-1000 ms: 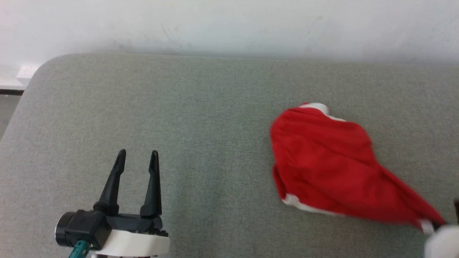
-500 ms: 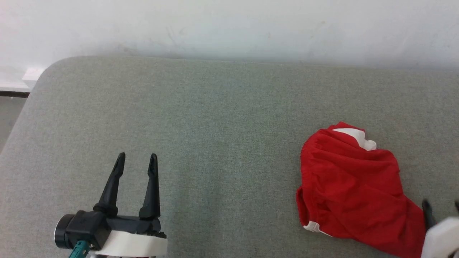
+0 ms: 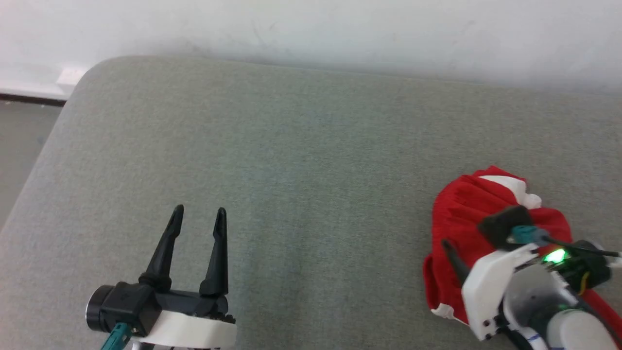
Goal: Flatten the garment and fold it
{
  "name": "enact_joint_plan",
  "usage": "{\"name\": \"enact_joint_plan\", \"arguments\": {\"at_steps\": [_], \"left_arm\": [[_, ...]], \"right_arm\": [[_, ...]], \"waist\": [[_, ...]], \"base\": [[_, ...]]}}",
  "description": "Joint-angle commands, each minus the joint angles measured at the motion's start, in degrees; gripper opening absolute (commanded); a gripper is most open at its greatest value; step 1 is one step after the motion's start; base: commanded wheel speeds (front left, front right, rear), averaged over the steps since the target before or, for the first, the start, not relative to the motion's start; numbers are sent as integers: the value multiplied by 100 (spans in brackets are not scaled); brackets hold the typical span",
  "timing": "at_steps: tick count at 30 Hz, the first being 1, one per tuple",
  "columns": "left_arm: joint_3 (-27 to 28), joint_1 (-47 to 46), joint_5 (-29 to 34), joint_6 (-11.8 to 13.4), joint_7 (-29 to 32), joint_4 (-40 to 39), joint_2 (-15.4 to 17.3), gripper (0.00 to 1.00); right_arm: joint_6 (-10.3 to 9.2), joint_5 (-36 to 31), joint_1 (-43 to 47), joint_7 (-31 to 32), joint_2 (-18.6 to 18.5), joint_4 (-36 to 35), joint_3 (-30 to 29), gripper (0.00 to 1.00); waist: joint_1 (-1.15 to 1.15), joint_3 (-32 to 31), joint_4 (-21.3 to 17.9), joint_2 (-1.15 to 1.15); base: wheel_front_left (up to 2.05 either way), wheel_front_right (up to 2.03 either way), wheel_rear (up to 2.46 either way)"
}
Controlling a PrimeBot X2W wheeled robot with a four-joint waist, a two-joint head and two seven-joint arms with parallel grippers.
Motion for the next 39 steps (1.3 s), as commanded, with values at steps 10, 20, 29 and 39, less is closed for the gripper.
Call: {"name": "enact_joint_plan", "arguments": {"at_steps": [10, 20, 29, 39], "left_arm": [[-170, -151, -152, 32, -27, 162, -27, 100], [-190, -72, -150, 70, -27, 220, -27, 100], [-193, -67, -158, 75, -27, 196, -28, 100], [-248, -106, -275, 76, -27, 305, -28, 100]], "right_arm": [[-5, -221, -29, 901, -107, 1128, 544, 100], [-5, -598, -195, 453, -1, 1468, 538, 0], [-5, -123, -1162, -334, 333, 1680, 2026, 0], [-5, 789, -1370, -472, 349, 2614, 3617, 100]], "waist": [[0, 134, 673, 0], [0, -126, 735, 0], [0, -167, 627, 0], [0, -76, 676, 0]], "base": [[0, 0, 0], [0, 0, 0], [0, 0, 0], [0, 0, 0]]}}
